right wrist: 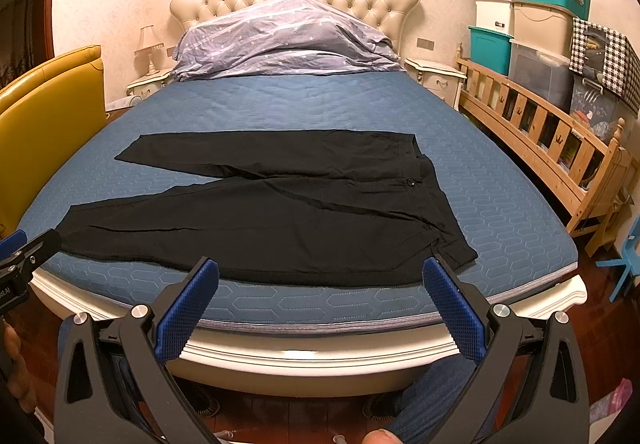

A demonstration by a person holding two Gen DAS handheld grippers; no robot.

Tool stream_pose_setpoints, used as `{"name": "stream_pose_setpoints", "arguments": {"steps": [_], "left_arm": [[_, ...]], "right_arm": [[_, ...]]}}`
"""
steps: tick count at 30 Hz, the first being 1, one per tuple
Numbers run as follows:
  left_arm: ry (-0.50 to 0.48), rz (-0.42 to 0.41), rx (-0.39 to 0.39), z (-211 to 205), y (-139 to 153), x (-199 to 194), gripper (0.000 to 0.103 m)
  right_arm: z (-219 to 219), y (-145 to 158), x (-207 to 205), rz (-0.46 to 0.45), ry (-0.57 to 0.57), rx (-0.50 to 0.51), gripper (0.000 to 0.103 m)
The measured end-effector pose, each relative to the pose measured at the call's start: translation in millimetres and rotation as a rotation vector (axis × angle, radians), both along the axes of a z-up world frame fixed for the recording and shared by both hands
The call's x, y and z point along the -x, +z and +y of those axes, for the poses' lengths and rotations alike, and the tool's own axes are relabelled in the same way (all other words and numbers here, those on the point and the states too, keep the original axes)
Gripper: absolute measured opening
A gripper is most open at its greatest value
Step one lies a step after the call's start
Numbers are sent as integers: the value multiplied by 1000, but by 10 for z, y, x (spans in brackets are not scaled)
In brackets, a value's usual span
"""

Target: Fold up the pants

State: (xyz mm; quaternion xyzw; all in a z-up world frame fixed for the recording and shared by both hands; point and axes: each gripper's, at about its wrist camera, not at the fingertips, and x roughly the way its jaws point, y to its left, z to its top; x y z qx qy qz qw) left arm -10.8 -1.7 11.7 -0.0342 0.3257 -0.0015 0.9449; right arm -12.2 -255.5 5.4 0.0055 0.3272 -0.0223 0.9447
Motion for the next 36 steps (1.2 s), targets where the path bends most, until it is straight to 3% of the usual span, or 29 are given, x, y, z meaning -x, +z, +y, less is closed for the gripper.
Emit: {"name": "stream_pose_setpoints", "arguments": {"steps": [13, 20, 23, 28, 36], "left_arm": [[-4, 4, 0, -3, -40, -25, 102], [24, 110, -8, 60, -424, -433, 102], [54, 174, 13, 151, -616, -712, 102], [96, 212, 2, 274, -695, -1095, 102], [165, 278, -38, 506, -852, -1589, 102]], "right_arm": [[-1, -40, -6, 4, 3, 0, 99], [-231, -402, -239, 66, 20, -70, 99], [-553, -521, -615, 94, 29, -108, 99], [-1141, -681, -1527, 187, 79, -139, 99], [-2124, -966, -3540, 248, 106, -264, 99]]}}
